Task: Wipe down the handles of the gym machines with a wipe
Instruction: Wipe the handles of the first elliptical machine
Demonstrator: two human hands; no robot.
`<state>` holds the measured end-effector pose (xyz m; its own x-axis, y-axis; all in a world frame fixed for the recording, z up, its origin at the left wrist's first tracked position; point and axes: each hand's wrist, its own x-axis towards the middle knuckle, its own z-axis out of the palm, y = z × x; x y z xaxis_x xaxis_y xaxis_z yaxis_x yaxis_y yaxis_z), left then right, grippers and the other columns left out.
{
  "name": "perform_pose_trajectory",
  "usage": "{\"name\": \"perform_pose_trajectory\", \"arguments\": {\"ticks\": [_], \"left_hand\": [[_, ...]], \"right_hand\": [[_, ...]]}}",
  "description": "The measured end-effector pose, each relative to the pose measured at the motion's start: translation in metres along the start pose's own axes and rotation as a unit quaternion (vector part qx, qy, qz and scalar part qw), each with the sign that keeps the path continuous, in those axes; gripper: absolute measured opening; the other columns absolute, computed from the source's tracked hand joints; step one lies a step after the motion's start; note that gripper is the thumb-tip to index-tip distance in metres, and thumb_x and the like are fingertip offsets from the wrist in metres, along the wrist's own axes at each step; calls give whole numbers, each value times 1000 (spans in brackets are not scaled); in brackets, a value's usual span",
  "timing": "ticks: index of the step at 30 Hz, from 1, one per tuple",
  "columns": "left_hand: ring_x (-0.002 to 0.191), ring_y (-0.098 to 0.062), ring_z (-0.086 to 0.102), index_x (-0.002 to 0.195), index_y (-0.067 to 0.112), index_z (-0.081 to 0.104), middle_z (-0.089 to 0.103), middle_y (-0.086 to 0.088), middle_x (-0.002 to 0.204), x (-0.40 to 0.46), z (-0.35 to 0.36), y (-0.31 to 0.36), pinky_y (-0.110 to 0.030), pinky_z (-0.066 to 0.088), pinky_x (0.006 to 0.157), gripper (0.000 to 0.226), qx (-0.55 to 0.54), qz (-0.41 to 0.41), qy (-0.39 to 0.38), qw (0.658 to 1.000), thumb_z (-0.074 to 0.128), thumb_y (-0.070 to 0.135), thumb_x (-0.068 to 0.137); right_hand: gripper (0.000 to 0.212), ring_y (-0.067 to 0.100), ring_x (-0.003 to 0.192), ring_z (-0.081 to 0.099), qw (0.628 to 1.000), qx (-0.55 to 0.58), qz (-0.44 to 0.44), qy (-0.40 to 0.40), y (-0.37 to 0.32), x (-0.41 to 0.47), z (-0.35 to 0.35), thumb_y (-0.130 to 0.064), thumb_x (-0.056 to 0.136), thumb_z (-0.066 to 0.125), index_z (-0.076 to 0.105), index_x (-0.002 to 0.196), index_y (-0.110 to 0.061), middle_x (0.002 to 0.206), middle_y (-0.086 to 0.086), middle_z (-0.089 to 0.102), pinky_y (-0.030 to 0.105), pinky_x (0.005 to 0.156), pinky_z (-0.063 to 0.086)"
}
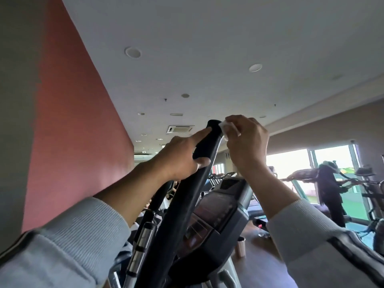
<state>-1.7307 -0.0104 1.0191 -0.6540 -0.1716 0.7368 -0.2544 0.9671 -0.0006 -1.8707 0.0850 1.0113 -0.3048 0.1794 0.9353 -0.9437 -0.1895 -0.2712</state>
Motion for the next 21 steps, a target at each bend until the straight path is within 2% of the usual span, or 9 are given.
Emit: {"name": "perform_pose_trajectory", "arguments": {"ticks": [3, 9, 13, 18, 20, 21], "left_hand": [[98, -23, 67, 148, 50, 20, 58, -2, 139, 3, 5, -3, -41, 52, 96, 80, 8, -12, -2, 1000, 70, 38, 86], [83, -10, 68, 143, 55, 31, 58, 9, 136, 0, 4, 0, -32, 53, 95, 78, -62, -32, 13, 997, 75, 29, 84], [72, -15, 69, 143, 56, 30, 54, 8, 143, -2, 5, 1, -33, 54, 94, 80, -54, -39, 18, 998, 75, 30, 83], [94, -20, 73, 142, 62, 22, 53, 4, 144, -3, 4, -1, -39, 56, 94, 95, -69, -56, -37, 995, 81, 24, 78], [95, -25, 72, 141, 64, 20, 54, 6, 142, -5, 2, 2, -40, 56, 94, 99, -57, -70, -47, 995, 83, 23, 76], [95, -22, 71, 142, 63, 20, 51, 8, 144, -6, 1, 5, -38, 55, 96, 99, -46, -75, -46, 995, 83, 24, 76]], "right_hand": [[17, 14, 68, 56, 999, 19, -35, 3, 2, -3, 9, -10, 86, 65, 77, 94, -20, 86, 9, 65, 1, 65, 34], [21, 11, 64, 56, 997, 55, -62, -3, 13, -18, 13, -6, 84, 66, 77, 96, -19, 82, 5, 64, -2, 64, 34], [24, 9, 60, 55, 993, 66, -81, -48, 21, -43, 9, -2, 84, 68, 76, 98, -19, 79, 2, 63, 0, 62, 34], [23, 5, 65, 57, 983, 105, -94, -118, 30, -69, -3, -3, 82, 72, 77, 94, -22, 82, 0, 66, 7, 62, 42], [21, 4, 63, 55, 985, 105, -92, -97, 33, -65, -7, -4, 83, 72, 76, 93, -21, 83, 0, 67, 9, 60, 43], [19, 3, 62, 54, 990, 101, -76, -65, 34, -57, -8, -6, 84, 71, 76, 94, -21, 84, 0, 68, 9, 60, 42]]}}
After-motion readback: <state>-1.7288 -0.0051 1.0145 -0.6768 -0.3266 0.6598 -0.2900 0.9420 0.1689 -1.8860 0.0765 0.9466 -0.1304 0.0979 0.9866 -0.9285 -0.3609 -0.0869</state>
